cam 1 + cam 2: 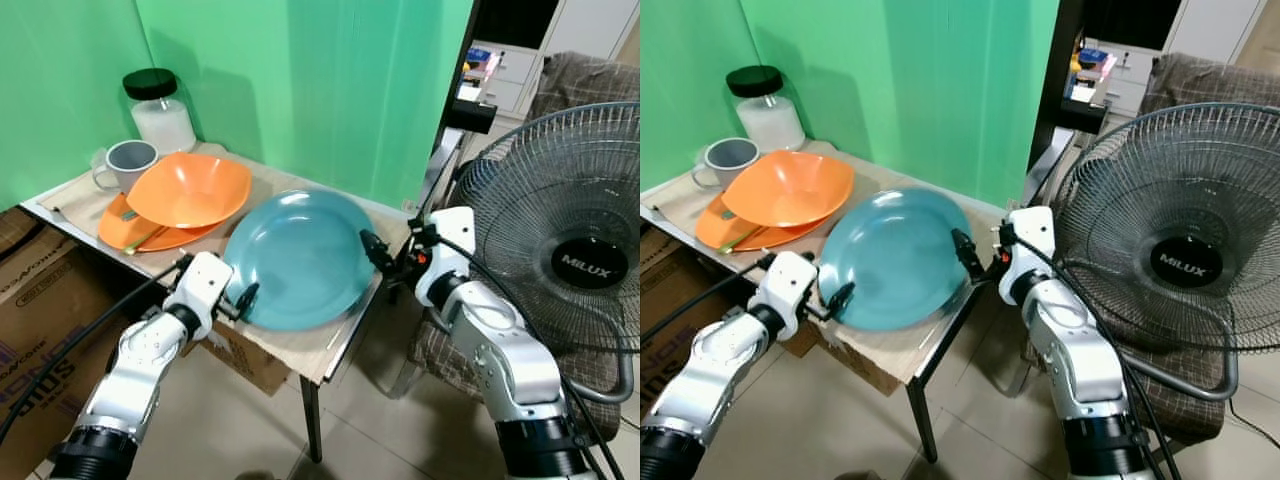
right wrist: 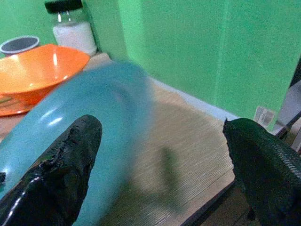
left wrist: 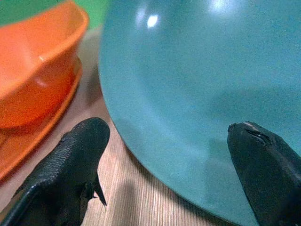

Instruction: Setting the table

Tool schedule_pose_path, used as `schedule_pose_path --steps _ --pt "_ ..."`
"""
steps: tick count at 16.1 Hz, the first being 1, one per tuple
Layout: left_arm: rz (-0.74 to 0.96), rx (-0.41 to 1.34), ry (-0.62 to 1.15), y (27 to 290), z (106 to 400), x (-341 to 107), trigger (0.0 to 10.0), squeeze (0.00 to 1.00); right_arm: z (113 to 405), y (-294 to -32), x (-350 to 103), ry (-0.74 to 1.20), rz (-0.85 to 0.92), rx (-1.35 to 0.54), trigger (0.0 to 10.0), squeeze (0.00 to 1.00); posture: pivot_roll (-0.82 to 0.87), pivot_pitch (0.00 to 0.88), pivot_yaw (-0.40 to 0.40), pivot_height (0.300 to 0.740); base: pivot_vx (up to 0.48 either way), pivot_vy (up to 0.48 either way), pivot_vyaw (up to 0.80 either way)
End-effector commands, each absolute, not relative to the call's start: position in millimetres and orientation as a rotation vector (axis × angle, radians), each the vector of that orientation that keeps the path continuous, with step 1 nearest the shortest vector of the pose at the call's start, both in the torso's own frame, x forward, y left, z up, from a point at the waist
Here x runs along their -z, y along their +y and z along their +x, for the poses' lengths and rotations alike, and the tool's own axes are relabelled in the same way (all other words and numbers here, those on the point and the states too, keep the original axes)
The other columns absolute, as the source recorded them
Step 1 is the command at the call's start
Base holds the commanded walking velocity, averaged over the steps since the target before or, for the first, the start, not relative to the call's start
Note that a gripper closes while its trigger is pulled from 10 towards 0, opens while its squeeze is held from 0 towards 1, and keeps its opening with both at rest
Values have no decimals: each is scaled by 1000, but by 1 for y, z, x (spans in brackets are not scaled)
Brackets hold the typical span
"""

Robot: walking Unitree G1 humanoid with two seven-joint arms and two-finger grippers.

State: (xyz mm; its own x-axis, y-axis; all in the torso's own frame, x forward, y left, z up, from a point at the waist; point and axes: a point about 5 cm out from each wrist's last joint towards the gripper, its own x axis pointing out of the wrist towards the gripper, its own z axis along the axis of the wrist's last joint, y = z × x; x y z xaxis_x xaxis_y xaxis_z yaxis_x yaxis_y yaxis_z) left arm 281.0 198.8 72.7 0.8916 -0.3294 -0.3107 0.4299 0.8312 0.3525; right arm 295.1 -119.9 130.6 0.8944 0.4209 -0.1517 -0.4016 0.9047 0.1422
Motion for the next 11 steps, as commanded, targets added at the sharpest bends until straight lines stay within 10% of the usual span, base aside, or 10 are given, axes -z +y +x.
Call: schedule_pose_path --steps 1,7,8,9,11 --pt "448 423 267 202 279 -67 10000 239 296 -117 -127 244 152 -464 10000 0 109 0 23 740 0 0 0" --pt "454 448 259 201 278 -62 10000 212 291 -110 -128 371 399 -590 9961 0 107 0 21 740 0 0 0" --pt "454 448 259 201 278 -62 10000 212 290 -110 -127 385 421 -595 3647 0 107 0 21 740 0 0 0" --pt "454 449 256 200 278 -61 10000 208 289 -108 -126 414 454 -598 0 0 108 0 18 740 0 0 0" --pt "456 447 252 200 278 -61 10000 208 287 -104 -122 454 486 -594 0 0 110 0 14 740 0 0 0"
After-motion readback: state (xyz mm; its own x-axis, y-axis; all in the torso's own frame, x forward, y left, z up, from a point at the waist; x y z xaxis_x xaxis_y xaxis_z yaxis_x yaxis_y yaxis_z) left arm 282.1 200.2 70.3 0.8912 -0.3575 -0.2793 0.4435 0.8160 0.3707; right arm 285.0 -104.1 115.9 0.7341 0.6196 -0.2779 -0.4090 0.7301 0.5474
